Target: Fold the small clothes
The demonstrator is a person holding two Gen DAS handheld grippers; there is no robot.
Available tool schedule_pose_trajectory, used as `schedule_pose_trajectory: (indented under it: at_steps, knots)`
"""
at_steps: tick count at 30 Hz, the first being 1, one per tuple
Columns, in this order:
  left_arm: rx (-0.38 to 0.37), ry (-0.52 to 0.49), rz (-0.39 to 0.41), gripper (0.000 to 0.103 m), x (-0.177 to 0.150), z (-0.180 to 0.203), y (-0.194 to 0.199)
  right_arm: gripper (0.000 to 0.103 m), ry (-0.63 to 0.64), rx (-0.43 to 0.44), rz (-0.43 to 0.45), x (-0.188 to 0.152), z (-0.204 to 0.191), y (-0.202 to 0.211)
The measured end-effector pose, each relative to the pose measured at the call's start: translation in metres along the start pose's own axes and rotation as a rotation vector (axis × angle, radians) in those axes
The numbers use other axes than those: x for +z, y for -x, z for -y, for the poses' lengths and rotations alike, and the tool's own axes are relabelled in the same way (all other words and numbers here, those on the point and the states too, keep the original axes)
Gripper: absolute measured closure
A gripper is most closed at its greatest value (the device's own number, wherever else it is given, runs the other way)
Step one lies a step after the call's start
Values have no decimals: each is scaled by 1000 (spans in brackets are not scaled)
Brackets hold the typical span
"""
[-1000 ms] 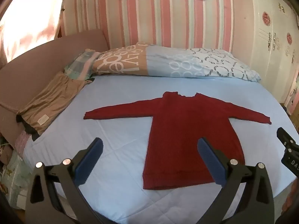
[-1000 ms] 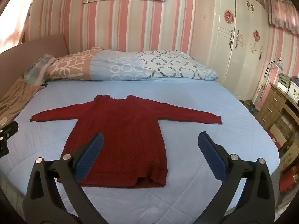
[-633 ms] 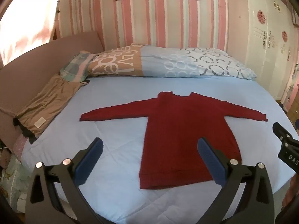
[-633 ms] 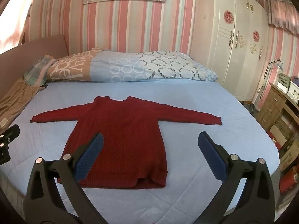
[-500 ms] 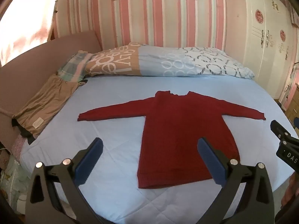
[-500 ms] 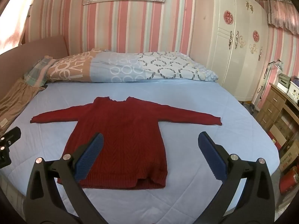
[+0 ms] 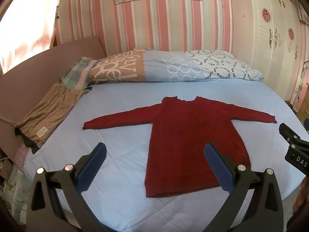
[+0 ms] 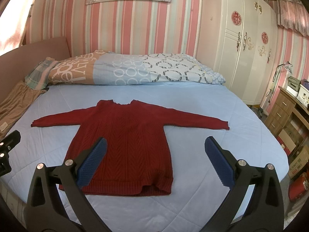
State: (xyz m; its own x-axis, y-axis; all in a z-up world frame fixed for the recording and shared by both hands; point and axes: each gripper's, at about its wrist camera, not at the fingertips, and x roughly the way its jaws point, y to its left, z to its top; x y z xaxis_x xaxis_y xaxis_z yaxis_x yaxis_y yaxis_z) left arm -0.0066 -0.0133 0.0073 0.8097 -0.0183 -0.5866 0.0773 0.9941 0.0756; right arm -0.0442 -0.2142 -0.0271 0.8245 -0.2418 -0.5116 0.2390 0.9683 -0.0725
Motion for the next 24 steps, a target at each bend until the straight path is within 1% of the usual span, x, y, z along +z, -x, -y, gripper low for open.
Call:
schedule_pose_trajectory:
  at_steps: [12,24]
  knots:
    - [14,-2,-1,2,-4,0,-3,3,5,4,-6,-1,0,-2]
    - [10,4,-3,2,-7,-4,-4,3,4,4,-12,-5,-2,-7]
